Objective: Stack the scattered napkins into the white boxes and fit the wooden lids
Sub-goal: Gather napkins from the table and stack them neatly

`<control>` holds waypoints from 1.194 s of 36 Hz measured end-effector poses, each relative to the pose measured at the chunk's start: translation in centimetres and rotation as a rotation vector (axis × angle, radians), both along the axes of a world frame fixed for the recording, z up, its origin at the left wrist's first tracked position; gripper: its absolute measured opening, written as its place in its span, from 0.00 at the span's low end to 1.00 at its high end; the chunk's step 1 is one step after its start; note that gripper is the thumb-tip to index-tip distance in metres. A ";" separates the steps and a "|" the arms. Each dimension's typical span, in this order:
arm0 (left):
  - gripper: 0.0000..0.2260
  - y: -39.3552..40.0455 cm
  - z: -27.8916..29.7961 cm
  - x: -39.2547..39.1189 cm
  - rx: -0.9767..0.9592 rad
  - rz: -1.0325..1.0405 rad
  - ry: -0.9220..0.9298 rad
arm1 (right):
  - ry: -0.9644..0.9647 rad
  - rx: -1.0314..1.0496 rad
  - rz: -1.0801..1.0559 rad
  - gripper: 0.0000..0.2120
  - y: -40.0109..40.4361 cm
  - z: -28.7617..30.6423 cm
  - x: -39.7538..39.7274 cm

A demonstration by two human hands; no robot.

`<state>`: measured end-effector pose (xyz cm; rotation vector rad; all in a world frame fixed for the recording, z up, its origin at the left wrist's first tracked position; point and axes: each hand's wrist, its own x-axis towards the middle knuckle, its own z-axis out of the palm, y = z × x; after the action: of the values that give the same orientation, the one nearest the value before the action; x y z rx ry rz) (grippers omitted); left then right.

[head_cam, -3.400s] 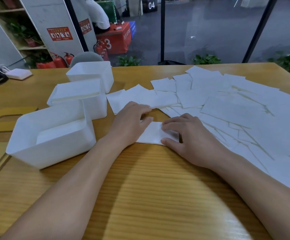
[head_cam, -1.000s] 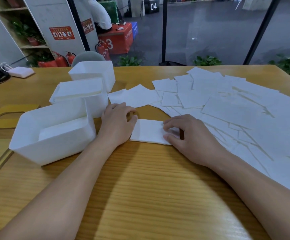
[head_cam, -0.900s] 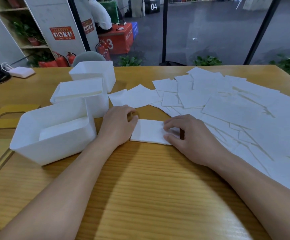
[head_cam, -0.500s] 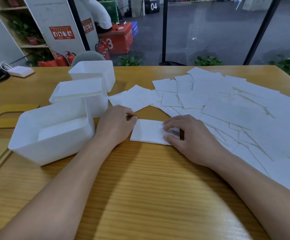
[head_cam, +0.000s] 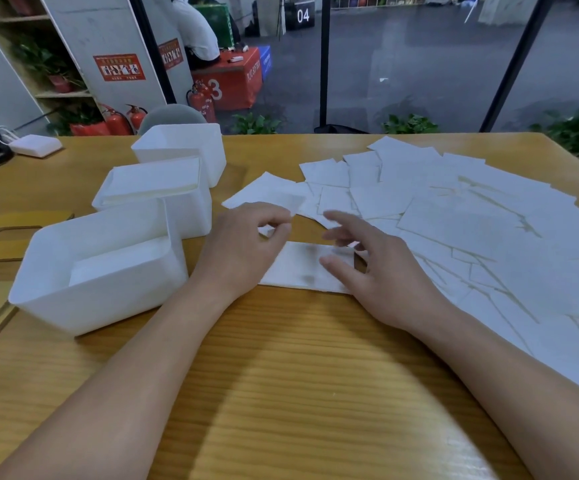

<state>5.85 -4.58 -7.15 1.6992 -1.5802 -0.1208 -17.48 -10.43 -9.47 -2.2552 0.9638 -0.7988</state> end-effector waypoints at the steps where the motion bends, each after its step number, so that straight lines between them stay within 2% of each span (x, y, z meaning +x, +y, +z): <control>1: 0.07 0.1 -0.1 -0.4 -0.001 -0.052 -0.005 | -0.045 0.040 0.017 0.28 0.1 0.3 0.0; 5: 0.07 0.5 -0.3 -2.1 0.016 -0.240 -0.026 | -0.123 0.187 0.046 0.28 0.4 0.8 0.0; 10: 0.10 0.4 -0.7 -2.4 0.058 -0.363 -0.020 | -0.124 0.212 -0.011 0.21 0.2 0.6 0.2; 14: 0.07 0.2 -0.8 -1.8 0.062 -0.267 0.057 | -0.159 0.171 -0.072 0.22 0.4 0.8 0.1; 16: 0.08 0.0 -0.8 -1.5 0.031 -0.169 0.092 | -0.201 0.133 -0.087 0.16 0.5 0.8 0.1; 20: 0.15 -0.3 -0.6 -0.9 -0.055 -0.074 0.210 | -0.274 0.029 -0.068 0.08 0.5 0.9 -0.1; 24: 0.24 -0.4 -0.4 -0.5 0.013 -0.110 0.424 | -0.331 -0.005 -0.036 0.10 0.5 0.8 -0.2; 26: 0.26 -0.5 -0.6 -0.5 0.050 -0.119 0.481 | -0.344 -0.007 -0.030 0.11 0.5 0.7 -0.2; 33: 0.12 -0.6 -0.8 -0.5 0.006 -0.066 0.408 | -0.374 0.024 -0.056 0.09 0.2 0.9 -0.2; 37: 0.09 -0.6 -0.6 -0.1 -0.026 -0.054 0.445 | -0.353 0.010 -0.092 0.07 0.3 1.3 -0.3; 43: 0.07 -1.1 -1.2 0.9 0.047 0.004 0.345 | -0.246 0.083 -0.127 0.07 0.0 1.1 -0.4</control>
<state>6.76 -5.68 -8.36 1.6151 -1.3247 -0.4288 -17.88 -10.46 -8.40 -1.9854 1.0088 -1.0441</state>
